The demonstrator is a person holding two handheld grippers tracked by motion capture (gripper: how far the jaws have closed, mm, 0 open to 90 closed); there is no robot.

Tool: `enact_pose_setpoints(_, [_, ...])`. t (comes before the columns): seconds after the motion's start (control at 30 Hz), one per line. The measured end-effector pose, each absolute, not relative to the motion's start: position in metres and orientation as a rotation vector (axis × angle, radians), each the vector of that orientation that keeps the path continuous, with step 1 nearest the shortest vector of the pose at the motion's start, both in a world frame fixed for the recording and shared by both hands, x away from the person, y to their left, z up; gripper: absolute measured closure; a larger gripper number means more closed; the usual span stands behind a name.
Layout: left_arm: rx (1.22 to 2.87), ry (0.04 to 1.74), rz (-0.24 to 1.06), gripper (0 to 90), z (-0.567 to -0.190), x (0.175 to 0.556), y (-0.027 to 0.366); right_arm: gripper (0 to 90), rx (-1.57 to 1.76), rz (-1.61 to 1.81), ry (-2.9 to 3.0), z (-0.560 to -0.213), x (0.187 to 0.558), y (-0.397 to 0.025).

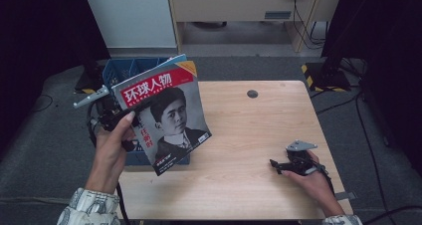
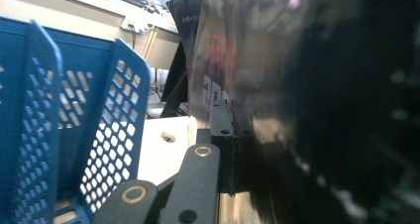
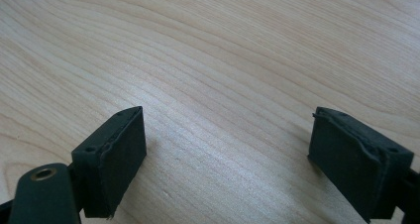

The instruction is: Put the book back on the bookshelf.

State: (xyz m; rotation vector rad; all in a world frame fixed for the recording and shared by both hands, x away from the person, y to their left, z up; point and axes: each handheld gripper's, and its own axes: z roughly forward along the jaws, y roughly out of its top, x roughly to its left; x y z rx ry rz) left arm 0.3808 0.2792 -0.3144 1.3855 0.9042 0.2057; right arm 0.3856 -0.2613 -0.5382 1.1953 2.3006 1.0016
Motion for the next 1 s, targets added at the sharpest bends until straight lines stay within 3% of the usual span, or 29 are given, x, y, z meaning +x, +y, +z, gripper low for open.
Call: enact_pose_setpoints(1.0, [1.342,0.963,0.293,86.7,-0.304,0.368,0.333,14.8,1.199,1.003,2.300,-0.538,0.386,-0.261])
